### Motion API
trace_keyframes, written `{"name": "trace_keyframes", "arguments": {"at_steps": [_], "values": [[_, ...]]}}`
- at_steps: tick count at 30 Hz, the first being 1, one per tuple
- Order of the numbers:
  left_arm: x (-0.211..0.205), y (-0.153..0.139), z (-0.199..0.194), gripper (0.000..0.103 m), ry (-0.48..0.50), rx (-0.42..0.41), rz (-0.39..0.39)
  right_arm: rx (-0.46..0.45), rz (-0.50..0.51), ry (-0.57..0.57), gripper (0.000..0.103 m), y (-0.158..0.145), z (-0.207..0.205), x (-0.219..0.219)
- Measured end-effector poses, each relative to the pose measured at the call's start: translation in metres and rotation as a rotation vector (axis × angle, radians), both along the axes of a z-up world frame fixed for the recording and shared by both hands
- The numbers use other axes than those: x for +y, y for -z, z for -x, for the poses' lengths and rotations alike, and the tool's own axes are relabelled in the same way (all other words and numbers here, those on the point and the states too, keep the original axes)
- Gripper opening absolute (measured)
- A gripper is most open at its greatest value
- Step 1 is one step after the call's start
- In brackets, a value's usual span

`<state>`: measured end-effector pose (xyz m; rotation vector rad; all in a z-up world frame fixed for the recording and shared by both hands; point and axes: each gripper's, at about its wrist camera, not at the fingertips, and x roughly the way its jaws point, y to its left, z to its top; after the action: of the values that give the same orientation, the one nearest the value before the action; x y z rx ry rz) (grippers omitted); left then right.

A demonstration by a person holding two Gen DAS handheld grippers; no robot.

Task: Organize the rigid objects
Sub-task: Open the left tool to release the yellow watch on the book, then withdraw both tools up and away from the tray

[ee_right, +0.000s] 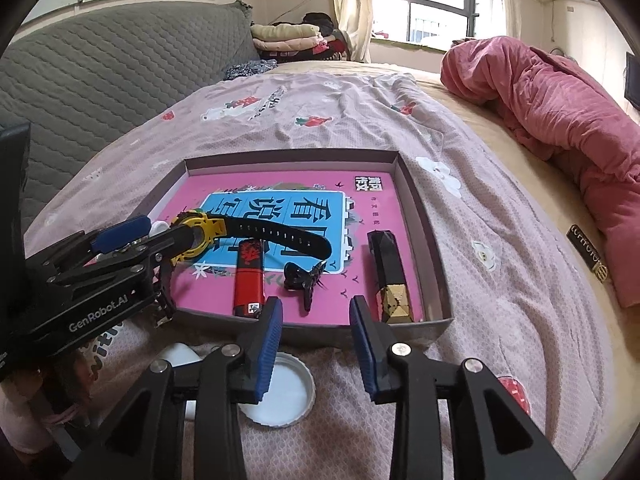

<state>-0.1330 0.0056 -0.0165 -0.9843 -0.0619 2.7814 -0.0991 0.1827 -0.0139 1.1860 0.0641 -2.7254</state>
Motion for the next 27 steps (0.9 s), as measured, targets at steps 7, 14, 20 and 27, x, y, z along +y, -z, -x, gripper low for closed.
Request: {"name": "trace_keyframes", "arguments": {"at_steps": [7,14,20,27], "values": [[-0.005,-0.008,-0.015,0.064,-0.019,0.03,0.01,0.016,0.012,0.001,0.042,-0.008,-0.008,0.005],[-0.008,-0.017,-0.032,0.065,-0.03,0.047,0.008,0.025,0.021,-0.011,0.044,-0.013,-0.016,0.007],[-0.008,-0.024,-0.046,0.067,-0.039,0.052,0.004,0.04,0.024,-0.04,0.051,-0.018,-0.026,0.007],[-0.006,-0.027,-0.06,0.071,-0.036,0.034,0.005,0.039,0.024,-0.062,0.051,-0.02,-0.037,0.007]]}}
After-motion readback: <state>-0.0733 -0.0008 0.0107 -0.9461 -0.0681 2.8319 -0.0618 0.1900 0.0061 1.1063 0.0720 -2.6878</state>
